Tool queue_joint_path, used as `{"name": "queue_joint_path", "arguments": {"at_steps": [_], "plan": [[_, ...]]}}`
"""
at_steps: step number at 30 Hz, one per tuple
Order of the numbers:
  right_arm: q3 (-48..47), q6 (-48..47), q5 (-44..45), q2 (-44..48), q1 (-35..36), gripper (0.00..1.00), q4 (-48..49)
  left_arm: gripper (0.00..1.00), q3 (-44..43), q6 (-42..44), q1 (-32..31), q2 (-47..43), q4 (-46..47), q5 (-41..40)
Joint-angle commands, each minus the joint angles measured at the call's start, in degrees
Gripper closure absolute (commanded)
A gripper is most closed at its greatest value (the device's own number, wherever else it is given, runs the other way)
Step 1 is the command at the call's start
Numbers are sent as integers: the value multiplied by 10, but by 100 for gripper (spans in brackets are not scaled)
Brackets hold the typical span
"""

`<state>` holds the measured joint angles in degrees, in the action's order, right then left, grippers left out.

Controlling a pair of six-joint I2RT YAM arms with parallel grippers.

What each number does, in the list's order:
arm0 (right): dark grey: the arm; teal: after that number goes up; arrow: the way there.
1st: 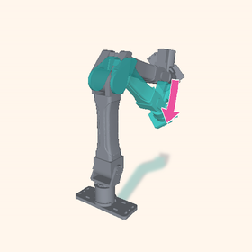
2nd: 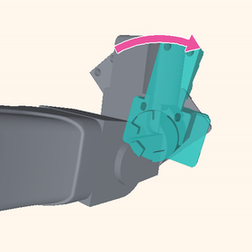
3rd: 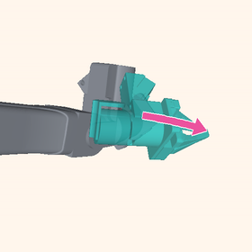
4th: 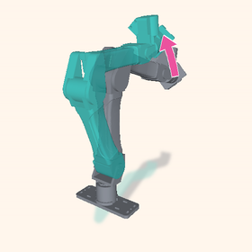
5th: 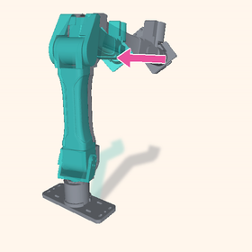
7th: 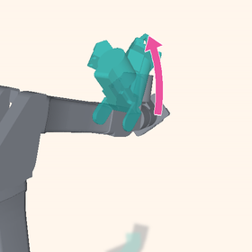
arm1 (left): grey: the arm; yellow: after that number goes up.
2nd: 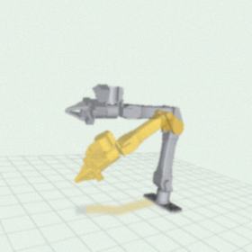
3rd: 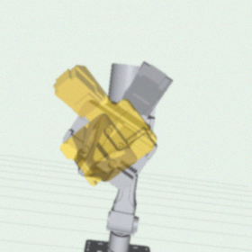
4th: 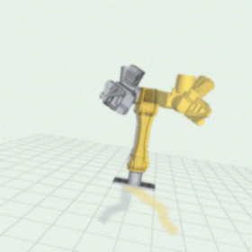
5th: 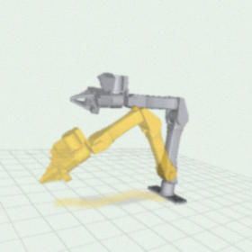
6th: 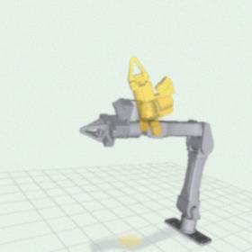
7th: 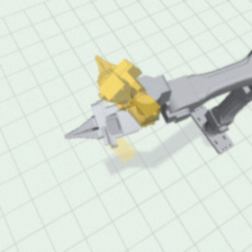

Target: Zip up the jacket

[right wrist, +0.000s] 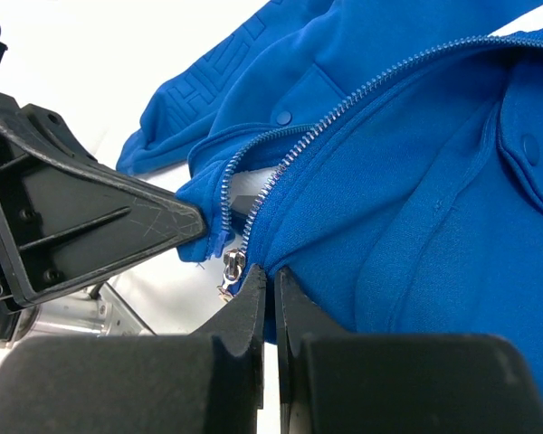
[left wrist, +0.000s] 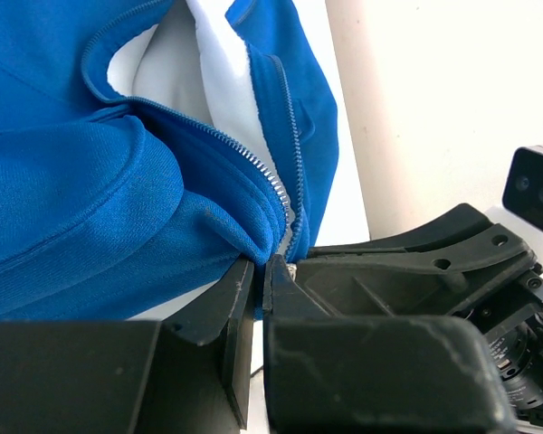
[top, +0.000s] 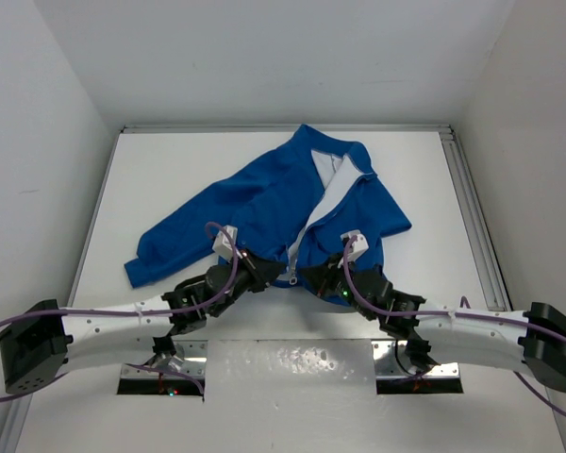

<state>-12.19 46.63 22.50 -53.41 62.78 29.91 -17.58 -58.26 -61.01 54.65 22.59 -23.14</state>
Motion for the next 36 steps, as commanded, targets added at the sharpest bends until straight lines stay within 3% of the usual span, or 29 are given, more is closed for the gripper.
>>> {"name": "queue_joint_path", "arguments": {"at_steps": [1, 36], "plan": [[-4, -5, 4, 3, 4, 100, 38, 100, -18, -2, 5, 5, 54, 2], [-12, -16, 15, -3, 4, 100, 22, 100, -8, -1, 5, 23, 87, 13]]}}
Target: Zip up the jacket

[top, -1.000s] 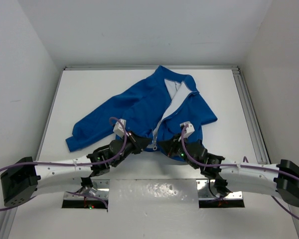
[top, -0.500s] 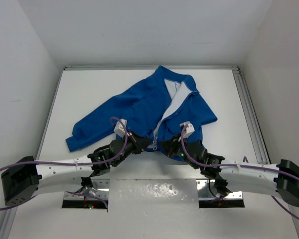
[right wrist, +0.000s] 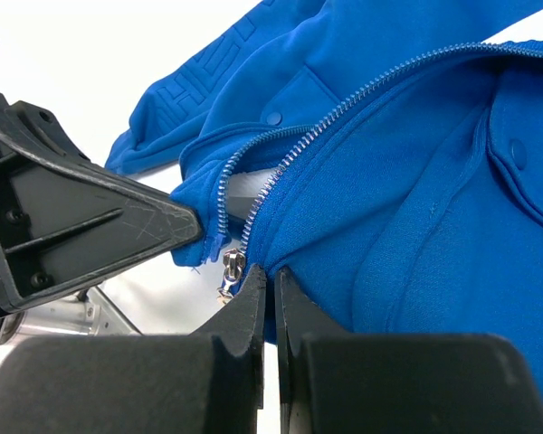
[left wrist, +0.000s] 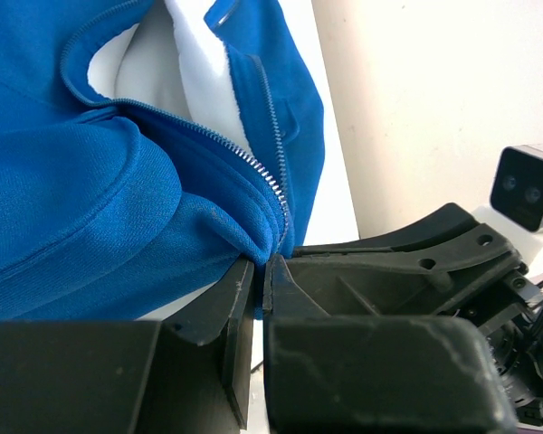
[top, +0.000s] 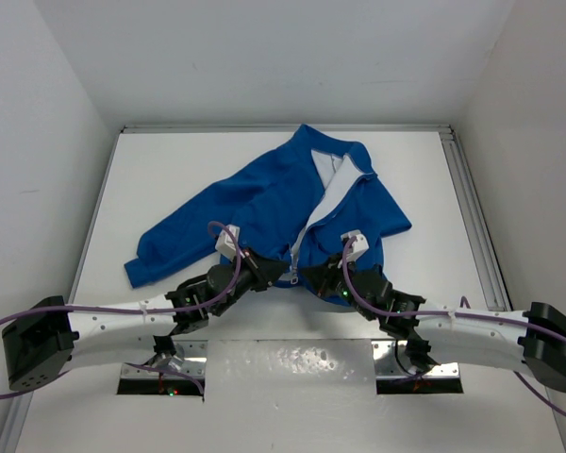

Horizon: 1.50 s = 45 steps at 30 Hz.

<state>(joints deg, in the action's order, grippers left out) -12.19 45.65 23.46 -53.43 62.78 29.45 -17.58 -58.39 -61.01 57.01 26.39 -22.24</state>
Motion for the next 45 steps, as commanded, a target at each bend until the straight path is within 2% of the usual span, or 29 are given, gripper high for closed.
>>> {"name": "queue_joint_path", "arguments": {"at_steps": [1, 27, 45], "plan": [[-12, -6, 4, -3, 4, 100, 27, 100, -9, -1, 5, 3, 50, 6], [-9, -6, 2, 10, 5, 100, 28, 100, -6, -2, 5, 15, 45, -10], [-15, -7, 5, 5, 4, 100, 31, 100, 4, -5, 5, 18, 60, 10]]}}
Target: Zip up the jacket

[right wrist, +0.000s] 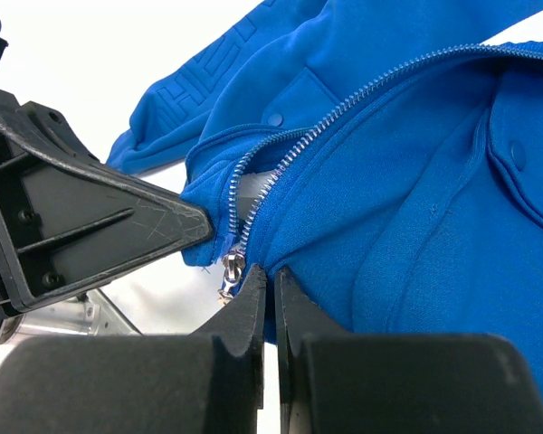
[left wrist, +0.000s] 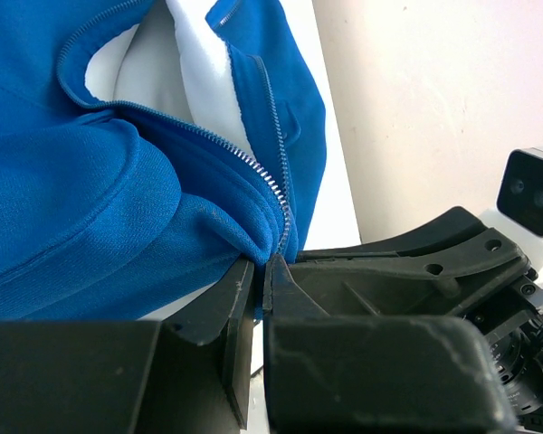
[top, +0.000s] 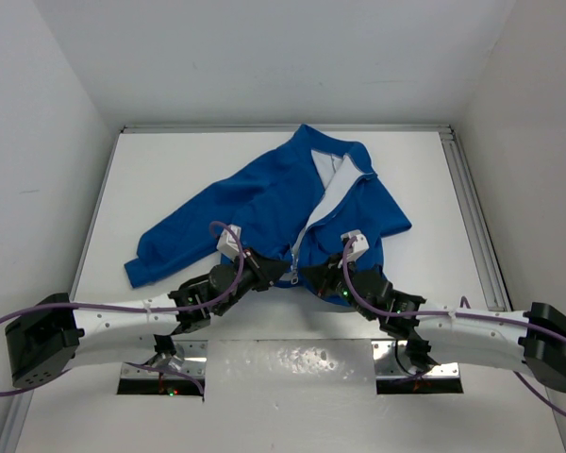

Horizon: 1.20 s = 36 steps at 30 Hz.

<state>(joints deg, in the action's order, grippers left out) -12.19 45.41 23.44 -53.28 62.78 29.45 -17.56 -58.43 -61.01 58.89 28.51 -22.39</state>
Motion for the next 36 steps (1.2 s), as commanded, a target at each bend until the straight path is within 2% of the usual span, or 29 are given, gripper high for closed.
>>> {"name": "queue_joint_path", "arguments": {"at_steps": [1, 12, 24, 36], "plan": [[-15, -6, 6, 2, 5, 100, 33, 100, 4, -5, 5, 0, 39, 12], [-30, -5, 8, -2, 5, 100, 33, 100, 9, -5, 5, -1, 33, 9], [-50, 33, 13, -11, 5, 100, 10, 100, 13, 6, -9, 3, 36, -21], [-55, 74, 39, -27, 10, 100, 15, 100, 22, 15, -13, 3, 51, -11]]}}
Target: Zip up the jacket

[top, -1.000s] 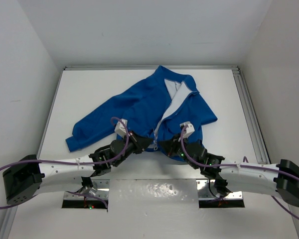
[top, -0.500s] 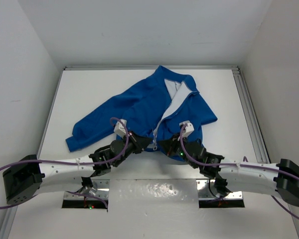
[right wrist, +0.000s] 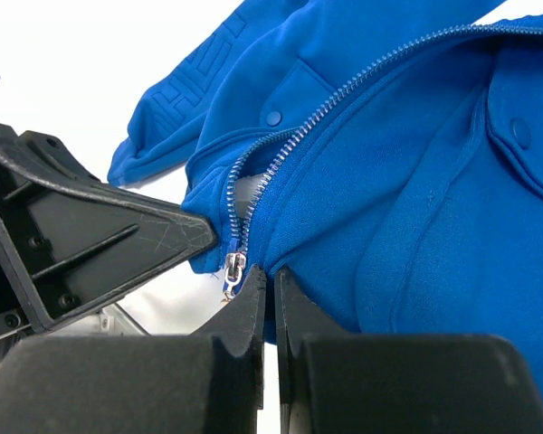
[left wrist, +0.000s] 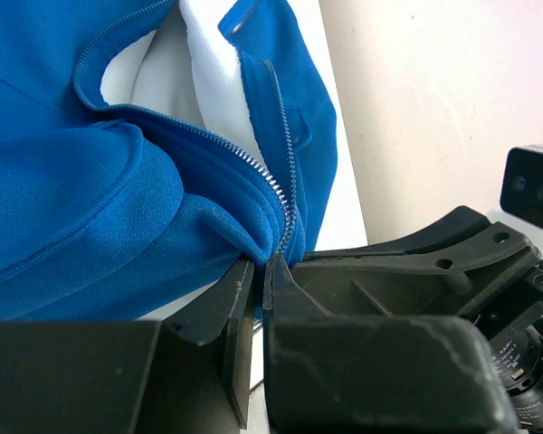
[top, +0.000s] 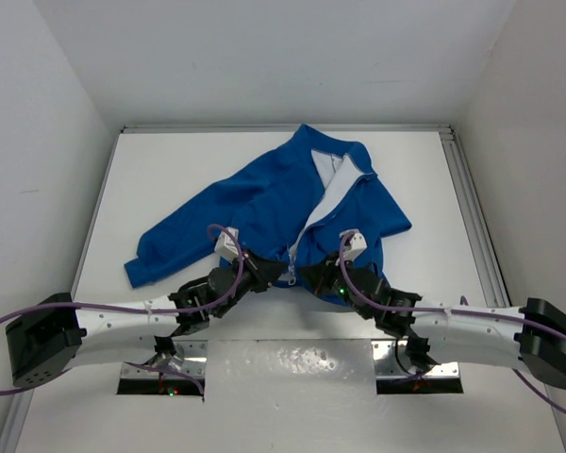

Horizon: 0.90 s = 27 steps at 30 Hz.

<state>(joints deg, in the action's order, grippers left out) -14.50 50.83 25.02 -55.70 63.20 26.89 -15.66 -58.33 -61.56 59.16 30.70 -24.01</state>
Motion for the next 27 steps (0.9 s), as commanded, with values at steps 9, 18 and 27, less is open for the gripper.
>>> {"name": "queue_joint_path", "arguments": {"at_steps": [9, 18, 27], "plan": [[-68, 53, 32, -41, 17, 100, 19, 100, -1, 19, -12, -2, -1, -2], [-87, 40, 43, -40, 17, 100, 14, 100, 10, 27, -12, -18, -17, 20], [-109, 45, 43, -53, 17, 100, -12, 100, 20, 24, -11, -23, -22, 39]]}}
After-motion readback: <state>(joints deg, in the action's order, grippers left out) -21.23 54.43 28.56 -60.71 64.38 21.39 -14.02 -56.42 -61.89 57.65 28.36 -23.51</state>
